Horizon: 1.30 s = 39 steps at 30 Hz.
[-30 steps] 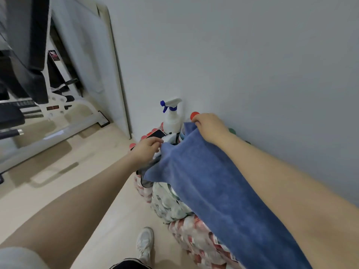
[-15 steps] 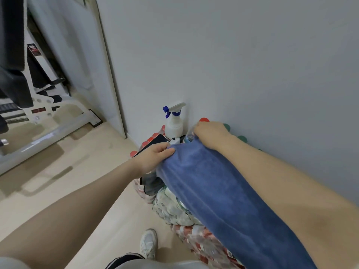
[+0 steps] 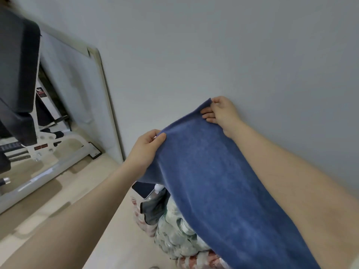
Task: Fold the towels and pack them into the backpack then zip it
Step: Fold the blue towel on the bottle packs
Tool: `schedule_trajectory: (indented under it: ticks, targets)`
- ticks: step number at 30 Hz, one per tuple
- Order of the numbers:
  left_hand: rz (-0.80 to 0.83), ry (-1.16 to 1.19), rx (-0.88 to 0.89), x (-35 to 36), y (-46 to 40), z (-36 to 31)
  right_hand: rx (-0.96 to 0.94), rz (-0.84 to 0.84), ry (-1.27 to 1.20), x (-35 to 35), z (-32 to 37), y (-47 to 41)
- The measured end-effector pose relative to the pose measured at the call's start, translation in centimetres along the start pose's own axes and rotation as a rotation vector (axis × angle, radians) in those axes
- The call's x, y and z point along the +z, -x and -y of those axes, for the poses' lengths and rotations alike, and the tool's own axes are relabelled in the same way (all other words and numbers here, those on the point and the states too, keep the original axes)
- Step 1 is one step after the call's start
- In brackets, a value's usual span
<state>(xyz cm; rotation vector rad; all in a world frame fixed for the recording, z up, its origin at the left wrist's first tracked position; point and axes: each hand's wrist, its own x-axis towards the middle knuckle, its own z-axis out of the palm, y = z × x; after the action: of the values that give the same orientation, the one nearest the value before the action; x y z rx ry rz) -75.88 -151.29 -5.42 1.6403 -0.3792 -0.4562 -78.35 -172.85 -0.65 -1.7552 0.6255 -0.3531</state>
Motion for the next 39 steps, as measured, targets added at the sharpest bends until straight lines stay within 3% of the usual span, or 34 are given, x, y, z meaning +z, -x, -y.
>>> schedule_trajectory:
  ticks: [3,6,9,14,19,24,27,29,31,39]
  targets:
    - [-0.057,0.162,0.002,-0.5,-0.1,-3.4,-0.083,0.029,-0.104,0.3,2.5,-0.5]
    - [-0.001,0.238,0.001,0.0,0.8,-5.5,-0.111,0.053,-0.177,-0.7,4.2,-0.3]
    - [0.095,0.225,-0.01,1.7,2.2,-5.8,-0.016,0.081,-0.135,-3.5,3.2,1.4]
    - [0.32,-0.002,-0.003,7.7,4.9,-4.1,0.207,0.0,0.003,-10.5,-1.4,6.5]
    - [0.534,-0.039,0.033,15.4,10.0,-3.6,0.098,-0.059,0.148,-18.6,-5.1,13.1]
    - [0.744,-0.112,0.046,21.7,15.2,-3.4,0.109,-0.126,0.054,-25.0,-8.7,19.1]
    - [0.882,-0.264,0.022,24.3,17.7,-2.4,0.198,-0.213,0.107,-27.5,-11.3,21.9]
    - [0.945,-0.492,0.059,25.5,18.8,-1.0,0.226,-0.233,0.251,-28.4,-13.0,23.4]
    - [0.918,-0.647,0.057,26.4,19.2,0.4,0.241,-0.2,0.351,-28.7,-14.3,24.4]
    - [0.61,-0.625,0.171,27.8,14.6,0.2,0.232,-0.158,0.638,-28.2,-17.3,23.3]
